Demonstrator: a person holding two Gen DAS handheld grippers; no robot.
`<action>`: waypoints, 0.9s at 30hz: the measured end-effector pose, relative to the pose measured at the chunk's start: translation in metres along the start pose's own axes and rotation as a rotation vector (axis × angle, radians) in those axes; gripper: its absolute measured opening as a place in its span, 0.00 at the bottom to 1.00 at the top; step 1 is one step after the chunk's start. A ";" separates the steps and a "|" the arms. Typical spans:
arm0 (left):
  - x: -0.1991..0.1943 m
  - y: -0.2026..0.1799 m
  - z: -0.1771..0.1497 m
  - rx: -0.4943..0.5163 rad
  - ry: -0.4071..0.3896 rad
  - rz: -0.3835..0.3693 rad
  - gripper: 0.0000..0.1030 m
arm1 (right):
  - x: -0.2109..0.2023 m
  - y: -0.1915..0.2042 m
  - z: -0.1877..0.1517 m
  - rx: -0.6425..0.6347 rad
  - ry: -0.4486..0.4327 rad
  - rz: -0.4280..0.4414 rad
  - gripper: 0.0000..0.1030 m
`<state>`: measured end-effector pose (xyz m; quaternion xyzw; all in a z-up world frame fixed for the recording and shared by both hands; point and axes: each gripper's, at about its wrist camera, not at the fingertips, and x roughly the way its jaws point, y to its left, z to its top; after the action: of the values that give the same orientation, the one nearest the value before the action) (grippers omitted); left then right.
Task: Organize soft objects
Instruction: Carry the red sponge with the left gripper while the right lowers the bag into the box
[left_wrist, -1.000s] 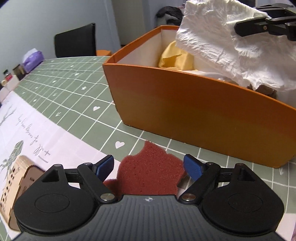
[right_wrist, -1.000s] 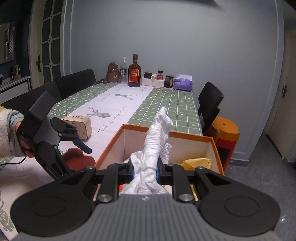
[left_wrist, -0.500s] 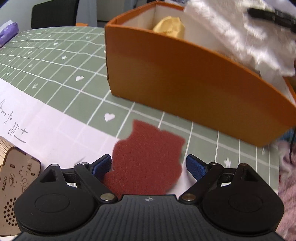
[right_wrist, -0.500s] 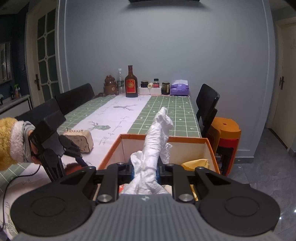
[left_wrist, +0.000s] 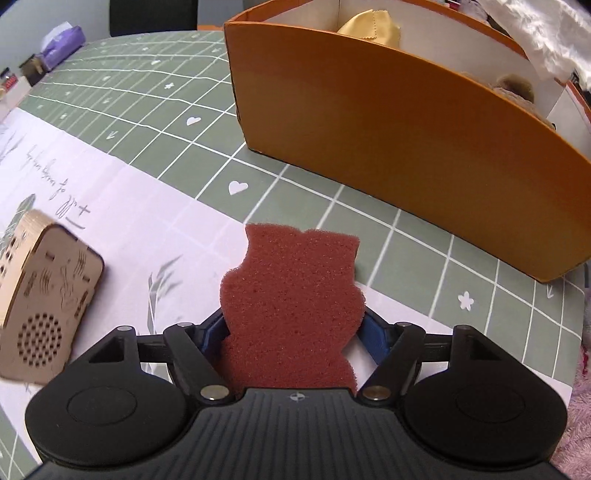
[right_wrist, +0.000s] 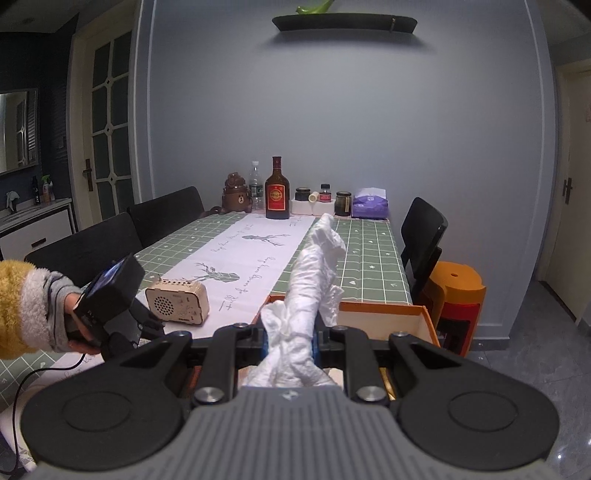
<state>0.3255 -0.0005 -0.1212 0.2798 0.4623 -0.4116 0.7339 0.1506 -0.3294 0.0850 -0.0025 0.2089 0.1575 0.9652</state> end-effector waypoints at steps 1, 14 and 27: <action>-0.006 -0.007 -0.005 -0.004 -0.040 0.032 0.81 | -0.003 0.002 0.000 -0.003 -0.005 0.000 0.17; -0.126 -0.088 -0.050 -0.349 -0.703 0.294 0.82 | -0.036 0.004 0.000 -0.008 -0.054 -0.080 0.17; -0.158 -0.126 0.030 -0.493 -0.891 0.216 0.82 | -0.001 -0.025 0.008 -0.130 -0.045 -0.212 0.17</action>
<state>0.1935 -0.0330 0.0310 -0.0578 0.1567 -0.2917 0.9418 0.1605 -0.3526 0.0914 -0.0837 0.1751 0.0679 0.9786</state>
